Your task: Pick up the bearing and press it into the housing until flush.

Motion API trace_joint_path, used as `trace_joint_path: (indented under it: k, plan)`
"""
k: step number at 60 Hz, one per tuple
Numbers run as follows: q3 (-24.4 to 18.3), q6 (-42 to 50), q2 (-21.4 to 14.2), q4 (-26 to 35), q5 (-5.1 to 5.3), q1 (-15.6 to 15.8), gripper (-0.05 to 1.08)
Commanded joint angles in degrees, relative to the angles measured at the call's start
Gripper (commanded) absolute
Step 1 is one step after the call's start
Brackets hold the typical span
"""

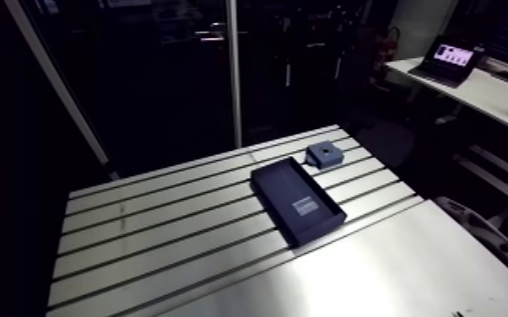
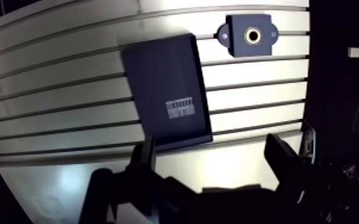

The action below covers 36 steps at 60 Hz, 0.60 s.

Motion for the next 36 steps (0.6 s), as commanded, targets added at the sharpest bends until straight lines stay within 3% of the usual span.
trace_joint_path:
  k: [1, 26, 36]
  plan:
    - [0.25, 6.92, -2.6, 0.5, 0.06, 9.86, 0.0]
    - [-0.37, 6.64, -5.2, 1.56, 0.61, 11.6, 0.0]
    - [1.9, 6.54, -6.5, 1.69, 0.61, 13.37, 0.0]
